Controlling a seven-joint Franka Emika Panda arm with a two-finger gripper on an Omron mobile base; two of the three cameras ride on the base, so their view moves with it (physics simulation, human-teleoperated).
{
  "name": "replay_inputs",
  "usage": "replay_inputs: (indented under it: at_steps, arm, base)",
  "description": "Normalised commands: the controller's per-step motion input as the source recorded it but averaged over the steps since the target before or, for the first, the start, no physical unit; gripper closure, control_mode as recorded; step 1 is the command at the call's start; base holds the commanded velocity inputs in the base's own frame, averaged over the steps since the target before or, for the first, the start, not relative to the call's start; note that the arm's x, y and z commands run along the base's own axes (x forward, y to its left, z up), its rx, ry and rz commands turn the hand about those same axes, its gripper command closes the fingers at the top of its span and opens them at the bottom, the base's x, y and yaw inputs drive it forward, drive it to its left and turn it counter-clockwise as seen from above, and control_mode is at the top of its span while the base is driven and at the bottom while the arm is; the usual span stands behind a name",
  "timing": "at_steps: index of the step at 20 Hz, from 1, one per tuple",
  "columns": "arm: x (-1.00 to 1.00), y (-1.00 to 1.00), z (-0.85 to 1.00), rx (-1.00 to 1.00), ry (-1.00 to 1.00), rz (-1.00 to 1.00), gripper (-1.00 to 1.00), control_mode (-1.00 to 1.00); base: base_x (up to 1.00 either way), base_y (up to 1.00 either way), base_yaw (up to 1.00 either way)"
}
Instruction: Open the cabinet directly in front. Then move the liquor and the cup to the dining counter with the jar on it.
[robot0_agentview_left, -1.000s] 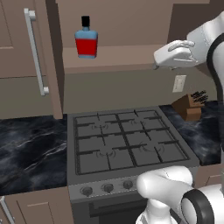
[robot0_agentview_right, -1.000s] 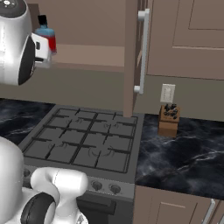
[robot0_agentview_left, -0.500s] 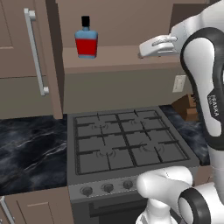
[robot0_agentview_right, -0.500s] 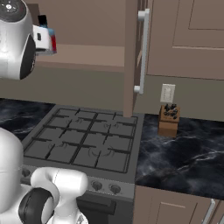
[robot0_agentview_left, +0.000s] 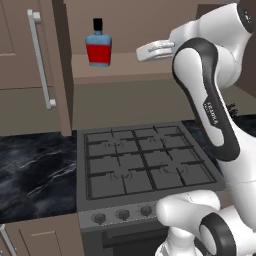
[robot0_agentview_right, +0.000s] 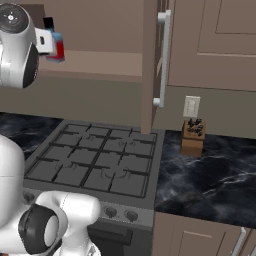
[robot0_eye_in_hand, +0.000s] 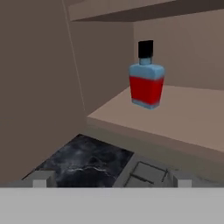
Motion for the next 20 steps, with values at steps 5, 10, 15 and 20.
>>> replay_inputs:
  at_steps: [5,10,15,20]
  arm:
    - [0.39,0.15,0.23,0.00,0.00,0.00,-1.00,-1.00]
    - [0.08,0.00,0.35,0.00,-0.02,0.00,-1.00,-1.00]
    - [0.20,0.07,0.03,0.00,-0.10,0.00,-1.00,-1.00]
    - [0.25,0.16,-0.08,0.00,-0.02,0.00,-1.00,-1.00]
  base:
    - [0.00,0.00,0.00]
    - [0.00,0.00,0.00]
    - [0.00,0.00,0.00]
    - [0.00,0.00,0.00]
